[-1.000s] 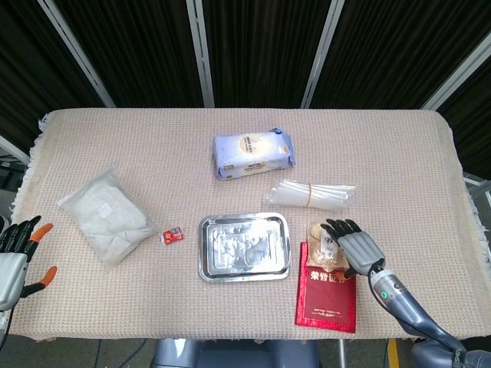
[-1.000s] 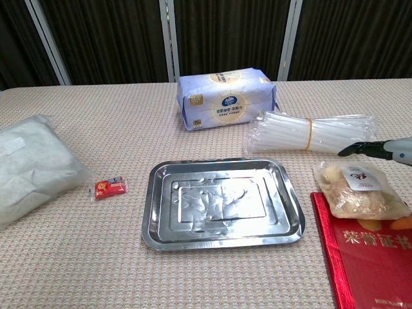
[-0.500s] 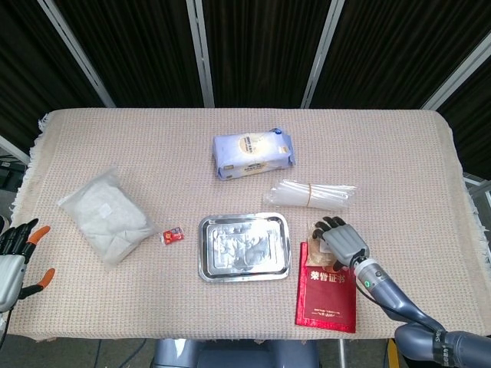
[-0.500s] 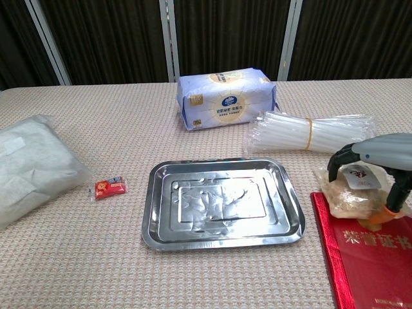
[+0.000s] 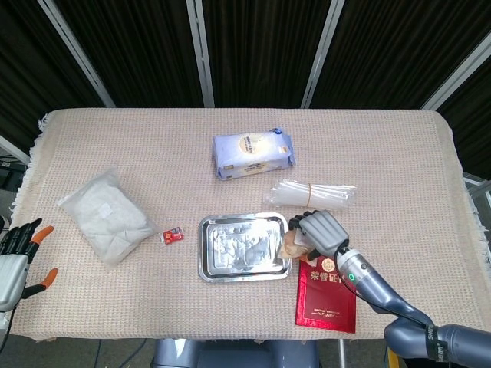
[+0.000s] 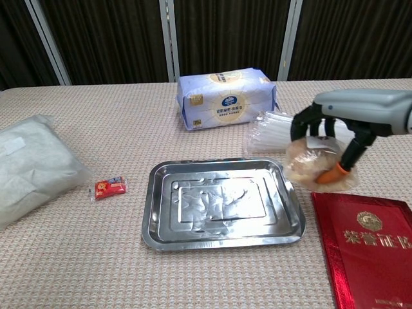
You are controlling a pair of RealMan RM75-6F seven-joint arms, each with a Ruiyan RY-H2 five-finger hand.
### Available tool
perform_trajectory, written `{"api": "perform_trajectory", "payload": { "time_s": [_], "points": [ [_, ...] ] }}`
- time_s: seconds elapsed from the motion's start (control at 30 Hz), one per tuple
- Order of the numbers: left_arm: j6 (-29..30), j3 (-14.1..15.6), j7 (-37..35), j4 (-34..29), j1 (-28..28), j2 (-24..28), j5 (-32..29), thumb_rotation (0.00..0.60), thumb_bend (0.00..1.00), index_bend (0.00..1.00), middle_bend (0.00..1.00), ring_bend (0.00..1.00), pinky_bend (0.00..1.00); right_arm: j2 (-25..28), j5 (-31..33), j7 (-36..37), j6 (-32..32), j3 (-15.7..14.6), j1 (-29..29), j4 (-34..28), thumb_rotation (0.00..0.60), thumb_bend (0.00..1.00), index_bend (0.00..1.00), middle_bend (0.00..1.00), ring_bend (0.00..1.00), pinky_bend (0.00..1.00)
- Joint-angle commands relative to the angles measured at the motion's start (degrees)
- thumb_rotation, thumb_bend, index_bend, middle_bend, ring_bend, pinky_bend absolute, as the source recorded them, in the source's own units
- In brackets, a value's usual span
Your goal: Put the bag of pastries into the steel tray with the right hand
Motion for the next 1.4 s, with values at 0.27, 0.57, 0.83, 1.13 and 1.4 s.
{"api": "perform_trajectory", "payload": {
  "time_s": [0.27,0.57,0.83,1.13,1.4],
  "points": [
    [-0.43,0.12,0.07,0.36,0.13,-0.02,-0.89,0.6,0.31,0.13,0.0,0.0,0.0,-9.92,-1.33,6.49,-4.08,3.61,8.1,3.73,0.6,0.16,0.56,0.39,0.34,0.47],
    [-0.49,0.16,-0.33,0.73,0.51,0.4,-1.78,0.6,0.32,0.13,0.0,0.0,0.0,-15.65,3.61,0.39,-5.78,4.2,12.43,8.49,0.6,0.16,0.05,0.05,0.02,0.14],
    [-0.7,0.07,-1.05,1.36,0.62,0.59,-2.28,0.6,0.32,0.13,0.0,0.0,0.0,-11.25,5.79,-3.77,-1.26,3.2,10.17,4.08,0.6,0.16,0.0,0.0,0.0,0.04],
    [-0.31,-0.18,-1.11,0.79,0.07,0.32,-0.98,0.6,0.32,0.13,0.0,0.0,0.0,-1.15,3.05,-4.96,10.83,-0.85,1.0,-3.21,0.6,0.16,0.15,0.09,0.0,0.05],
    [0.74,-0.31,-0.5,-0.19,0.19,0.59,-0.26,0.6,0.32,0.13,0.0,0.0,0.0,2.21,1.19,-5.03,26.15,-5.08,-10.43,-1.6,0.6,0.16,0.18,0.1,0.01,0.06]
  ]
}}
